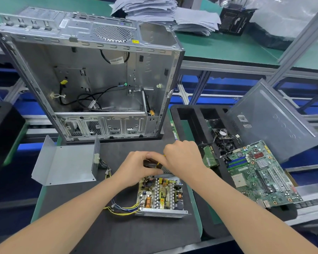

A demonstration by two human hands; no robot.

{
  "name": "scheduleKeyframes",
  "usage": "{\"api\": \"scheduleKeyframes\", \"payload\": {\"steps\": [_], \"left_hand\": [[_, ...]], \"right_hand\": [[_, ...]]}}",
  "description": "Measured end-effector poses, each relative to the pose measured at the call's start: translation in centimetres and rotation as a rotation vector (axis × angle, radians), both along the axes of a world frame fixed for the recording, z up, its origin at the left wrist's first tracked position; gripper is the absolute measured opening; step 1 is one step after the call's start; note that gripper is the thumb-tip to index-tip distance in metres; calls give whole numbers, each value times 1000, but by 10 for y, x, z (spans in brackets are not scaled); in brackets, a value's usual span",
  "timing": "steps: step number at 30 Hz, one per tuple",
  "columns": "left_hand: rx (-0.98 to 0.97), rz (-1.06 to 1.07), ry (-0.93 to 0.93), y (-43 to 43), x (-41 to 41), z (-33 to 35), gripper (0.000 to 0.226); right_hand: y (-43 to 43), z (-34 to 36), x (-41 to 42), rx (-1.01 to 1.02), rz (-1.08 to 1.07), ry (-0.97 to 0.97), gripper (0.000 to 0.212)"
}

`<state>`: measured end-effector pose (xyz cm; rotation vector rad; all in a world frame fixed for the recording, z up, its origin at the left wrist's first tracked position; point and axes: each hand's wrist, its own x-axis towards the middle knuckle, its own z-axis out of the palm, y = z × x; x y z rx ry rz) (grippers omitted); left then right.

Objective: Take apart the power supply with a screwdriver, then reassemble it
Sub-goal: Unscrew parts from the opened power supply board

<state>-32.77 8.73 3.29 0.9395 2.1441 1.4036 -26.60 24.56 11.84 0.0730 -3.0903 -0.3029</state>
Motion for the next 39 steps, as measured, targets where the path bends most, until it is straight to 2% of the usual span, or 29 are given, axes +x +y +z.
{"api": "scheduleKeyframes", "payload": {"steps": [5,6,8,10,13,15,18,24,31,36,39], "left_hand": [[5,22,29,-2,-2,-2,32],[14,9,27,-2,-3,-3,31],[20,-8,40,-3,-4,-4,27],[1,-13,66,-3,-5,-4,23],[-19,-19,88,-2,-6,-4,20],[-17,-21,95,-3,-5,-3,26],[-11,-24,92,-3,-4,-2,32],[-15,-16,41,-2,-5,-7,18],[43,-9,-28,-1,-1,-2,26],[40,-3,-46,-2,0,0,24],[39,-17,1,-3,0,0,25]], "right_hand": [[0,4,7,-148,123,154,66],[5,4,8,-218,137,117,53],[17,6,10,-339,187,-86,32],[26,8,9,-339,294,-238,21],[27,11,7,-319,276,-308,21],[23,12,5,-291,248,-304,22],[20,12,2,-238,232,-254,33],[12,6,0,-44,193,-128,55],[1,-3,-6,72,107,-16,63],[1,-3,-2,47,67,-16,64],[8,1,5,-169,146,8,49]]}}
